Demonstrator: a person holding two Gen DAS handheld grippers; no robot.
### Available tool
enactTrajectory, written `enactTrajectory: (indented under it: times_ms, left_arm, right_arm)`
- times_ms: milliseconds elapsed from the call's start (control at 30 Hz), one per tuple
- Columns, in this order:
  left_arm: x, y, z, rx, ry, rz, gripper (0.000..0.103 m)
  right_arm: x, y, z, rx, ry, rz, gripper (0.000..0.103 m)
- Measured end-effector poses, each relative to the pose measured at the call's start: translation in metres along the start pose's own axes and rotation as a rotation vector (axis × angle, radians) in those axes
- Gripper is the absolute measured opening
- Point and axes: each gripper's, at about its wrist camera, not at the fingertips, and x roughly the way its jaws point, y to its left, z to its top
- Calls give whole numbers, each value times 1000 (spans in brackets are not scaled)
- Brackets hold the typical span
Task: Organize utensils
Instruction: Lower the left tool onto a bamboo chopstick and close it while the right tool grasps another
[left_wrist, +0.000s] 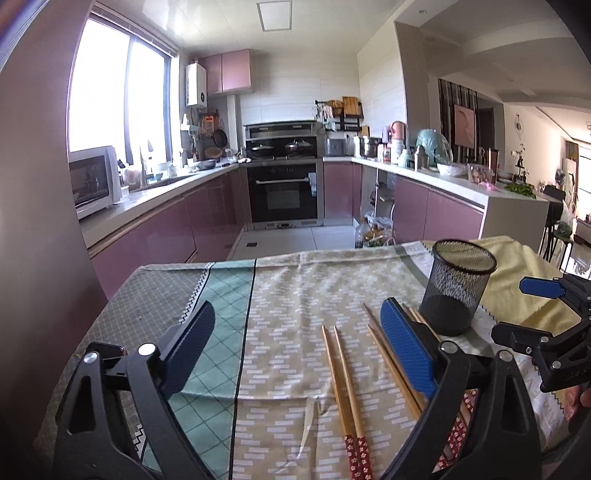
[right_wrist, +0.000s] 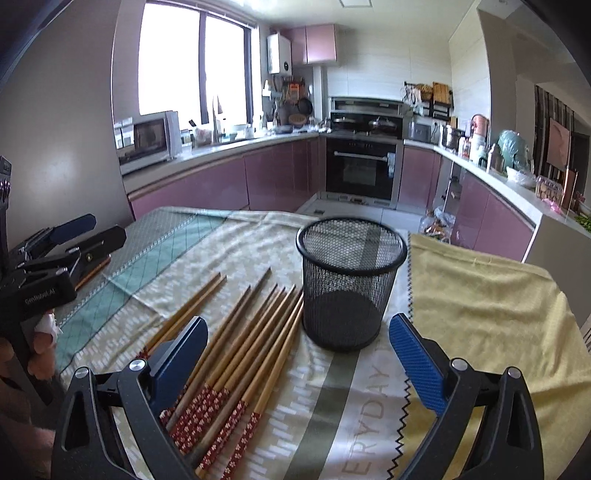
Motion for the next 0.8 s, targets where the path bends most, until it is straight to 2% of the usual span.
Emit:
enactTrajectory:
  times_ms: [200, 333, 467, 667, 800]
  left_arm:
    - [35, -1, -18, 48, 163, -73, 70]
    - [52, -6, -26, 73, 232, -97, 64]
    - [65, -10, -30, 96, 280, -108, 60]
    - [78, -11, -38, 119, 363, -145, 44]
    - [89, -12, -44, 124, 405, -167, 43]
  right_arm:
    - [36, -9, -12, 41, 156, 29, 67]
    - [51, -8, -17, 59, 220, 53, 58]
    - [57, -5, -18, 56, 253, 57, 52]
    - [63, -6, -17, 35, 286, 40, 50]
    - [67, -7, -16, 28, 308, 35, 49]
